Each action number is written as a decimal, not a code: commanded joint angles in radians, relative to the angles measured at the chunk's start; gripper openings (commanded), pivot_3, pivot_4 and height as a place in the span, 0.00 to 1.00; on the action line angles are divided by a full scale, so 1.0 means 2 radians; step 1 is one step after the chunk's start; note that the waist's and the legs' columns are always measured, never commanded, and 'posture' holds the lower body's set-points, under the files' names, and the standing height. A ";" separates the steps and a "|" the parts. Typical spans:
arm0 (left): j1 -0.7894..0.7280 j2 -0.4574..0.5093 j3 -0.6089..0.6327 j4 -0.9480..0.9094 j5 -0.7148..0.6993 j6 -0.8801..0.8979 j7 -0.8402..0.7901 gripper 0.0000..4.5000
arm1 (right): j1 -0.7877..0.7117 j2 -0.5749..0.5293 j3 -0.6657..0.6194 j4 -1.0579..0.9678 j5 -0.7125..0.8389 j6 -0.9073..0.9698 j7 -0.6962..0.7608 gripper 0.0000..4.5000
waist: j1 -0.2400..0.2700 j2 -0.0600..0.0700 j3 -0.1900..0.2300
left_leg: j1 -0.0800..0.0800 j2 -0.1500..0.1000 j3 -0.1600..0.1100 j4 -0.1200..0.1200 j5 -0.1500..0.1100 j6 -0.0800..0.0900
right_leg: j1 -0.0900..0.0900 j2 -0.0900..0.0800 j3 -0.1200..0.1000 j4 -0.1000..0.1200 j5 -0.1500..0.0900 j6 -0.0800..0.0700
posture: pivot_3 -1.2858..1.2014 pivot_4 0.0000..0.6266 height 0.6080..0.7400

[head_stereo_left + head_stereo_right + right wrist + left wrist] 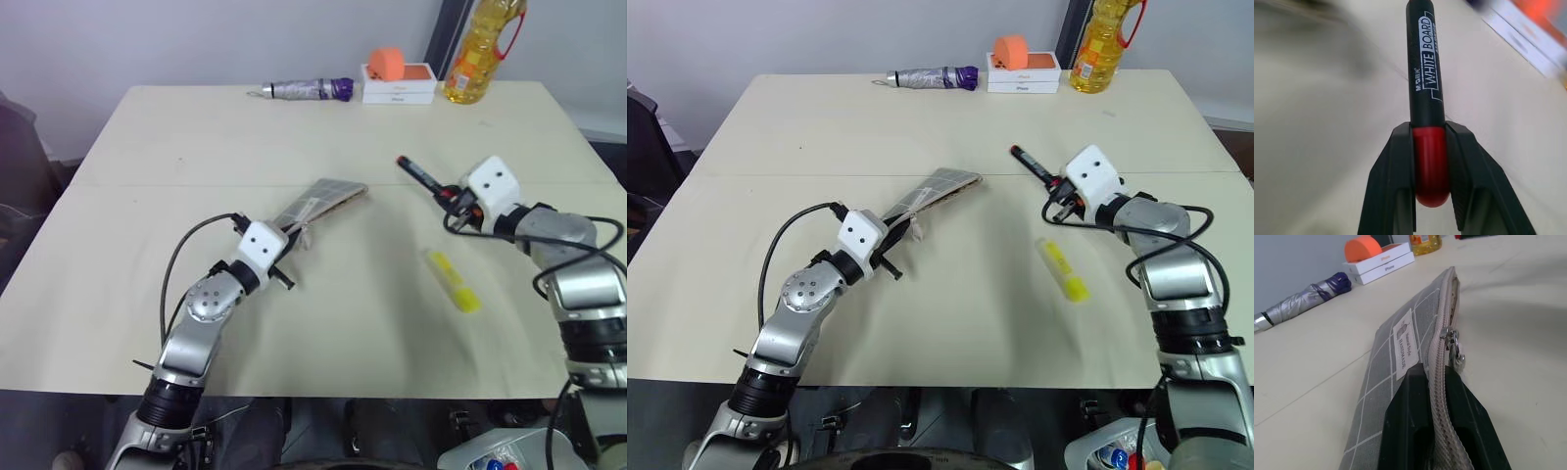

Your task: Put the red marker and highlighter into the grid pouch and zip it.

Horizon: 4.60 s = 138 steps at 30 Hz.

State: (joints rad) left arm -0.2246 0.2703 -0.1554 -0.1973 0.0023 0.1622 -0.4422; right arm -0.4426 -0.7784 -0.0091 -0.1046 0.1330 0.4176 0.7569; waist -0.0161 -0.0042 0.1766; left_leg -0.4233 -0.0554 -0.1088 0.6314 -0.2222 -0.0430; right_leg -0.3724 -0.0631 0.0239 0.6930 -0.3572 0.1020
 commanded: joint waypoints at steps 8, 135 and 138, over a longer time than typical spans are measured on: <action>-0.006 0.001 0.011 -0.011 -0.012 -0.012 -0.002 0.00 | 0.004 -0.003 0.021 -0.044 0.000 -0.003 0.029 0.07 | 0.002 0.000 0.000 | 0.000 0.000 0.000 0.000 0.000 0.000 | 0.000 0.000 0.000 -0.001 0.000 0.000 | 0.52 0.24 1.00; -0.044 -0.006 -0.034 0.029 -0.018 -0.035 -0.063 0.00 | 0.025 -0.078 0.052 -0.148 -0.001 0.108 0.055 0.19 | 0.003 -0.001 0.000 | 0.006 0.000 -0.001 -0.001 -0.001 0.002 | 0.008 -0.001 -0.001 -0.005 0.000 0.000 | 0.52 0.24 1.00; -0.045 0.000 -0.041 0.030 -0.010 -0.042 -0.068 0.00 | 0.019 -0.079 0.055 -0.141 -0.006 0.106 0.056 0.19 | 0.002 -0.001 0.000 | 0.006 0.000 0.000 -0.001 -0.001 0.002 | 0.008 -0.001 -0.001 -0.005 0.000 0.000 | 0.52 0.24 1.00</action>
State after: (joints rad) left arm -0.3085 0.2592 -0.2223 -0.0958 -0.0291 0.1139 -0.5686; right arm -0.3883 -0.9244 0.1115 -0.3809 0.1308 0.6466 0.8660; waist -0.0119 -0.0054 0.1772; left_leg -0.4118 -0.0557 -0.1097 0.6287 -0.2251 -0.0382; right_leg -0.3572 -0.0644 0.0226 0.6823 -0.3573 0.1025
